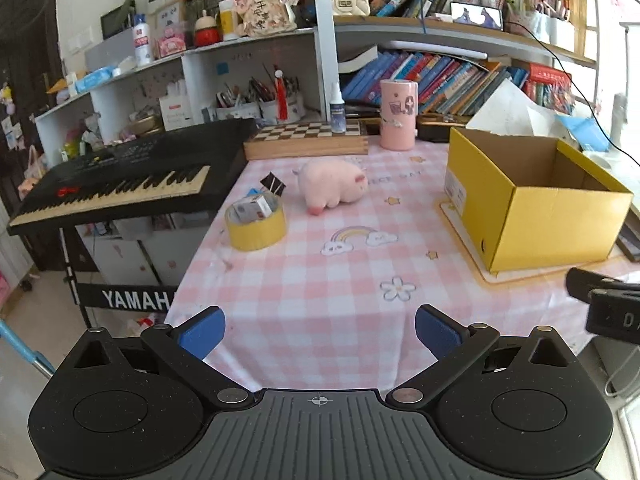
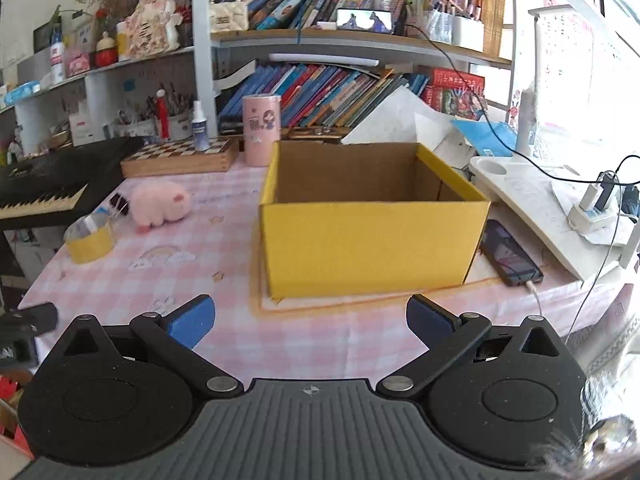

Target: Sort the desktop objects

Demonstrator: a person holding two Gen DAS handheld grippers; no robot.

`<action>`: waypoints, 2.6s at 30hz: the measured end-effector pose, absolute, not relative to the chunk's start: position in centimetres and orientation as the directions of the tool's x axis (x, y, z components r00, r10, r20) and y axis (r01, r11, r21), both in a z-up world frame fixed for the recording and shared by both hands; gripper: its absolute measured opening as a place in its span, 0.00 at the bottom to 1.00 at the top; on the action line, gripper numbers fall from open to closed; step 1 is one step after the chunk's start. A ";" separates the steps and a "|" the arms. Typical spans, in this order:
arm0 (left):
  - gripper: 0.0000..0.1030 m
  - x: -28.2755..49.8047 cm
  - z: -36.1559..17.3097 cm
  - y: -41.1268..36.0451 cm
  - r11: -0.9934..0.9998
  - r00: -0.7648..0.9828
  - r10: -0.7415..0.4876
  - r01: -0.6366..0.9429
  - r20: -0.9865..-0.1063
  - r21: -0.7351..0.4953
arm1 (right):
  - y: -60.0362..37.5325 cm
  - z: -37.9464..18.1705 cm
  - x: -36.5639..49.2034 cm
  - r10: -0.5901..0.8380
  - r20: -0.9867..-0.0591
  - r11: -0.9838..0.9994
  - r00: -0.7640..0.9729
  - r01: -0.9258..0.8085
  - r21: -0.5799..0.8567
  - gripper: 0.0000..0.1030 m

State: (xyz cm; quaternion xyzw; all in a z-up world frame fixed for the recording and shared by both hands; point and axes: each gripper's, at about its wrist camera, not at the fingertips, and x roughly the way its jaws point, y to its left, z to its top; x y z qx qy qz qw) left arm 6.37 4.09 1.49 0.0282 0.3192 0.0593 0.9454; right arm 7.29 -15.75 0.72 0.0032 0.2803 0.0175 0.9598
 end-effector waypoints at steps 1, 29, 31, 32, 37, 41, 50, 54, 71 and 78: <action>0.99 6.1 1.5 4.4 0.992 0.790 0.127 -0.092 -0.600 0.089 | -15.3 0.6 6.9 0.051 -0.542 0.999 0.839 -0.045 0.025 0.99; 0.99 3.2 0.4 7.8 0.994 0.759 0.104 -0.059 -0.643 0.091 | -11.2 0.0 3.3 0.085 -0.593 0.996 0.801 -0.058 0.064 0.85; 0.99 3.3 0.3 8.0 0.994 0.757 0.103 -0.061 -0.645 0.087 | -11.0 0.0 3.4 0.086 -0.598 0.996 0.796 -0.061 0.063 0.81; 0.99 3.3 0.3 8.1 0.994 0.757 0.103 -0.061 -0.645 0.086 | -10.9 0.0 3.4 0.087 -0.600 0.996 0.795 -0.062 0.063 0.78; 0.99 3.3 0.3 8.5 0.994 0.757 0.109 -0.065 -0.645 0.092 | -10.3 0.1 3.7 0.102 -0.606 0.995 0.789 -0.075 0.070 0.72; 0.99 3.3 0.3 8.9 0.993 0.753 0.112 -0.069 -0.648 0.091 | -10.1 0.0 3.7 0.107 -0.609 0.994 0.786 -0.077 0.075 0.70; 0.99 3.4 0.0 8.7 0.994 0.744 0.104 -0.063 -0.660 0.085 | -10.1 -0.2 3.5 0.092 -0.619 0.996 0.780 -0.065 0.066 0.70; 0.99 3.3 -0.1 8.7 0.994 0.741 0.103 -0.063 -0.664 0.084 | -10.2 -0.4 3.4 0.095 -0.628 0.995 0.772 -0.067 0.069 0.70; 0.99 3.4 0.4 10.1 0.991 0.745 0.131 -0.112 -0.654 0.072 | -8.5 0.3 4.1 0.146 -0.608 0.989 0.780 -0.135 0.065 0.69; 0.99 4.2 0.2 10.6 0.990 0.739 0.141 -0.124 -0.659 0.073 | -8.1 0.1 5.4 0.156 -0.611 0.987 0.776 -0.145 0.068 0.69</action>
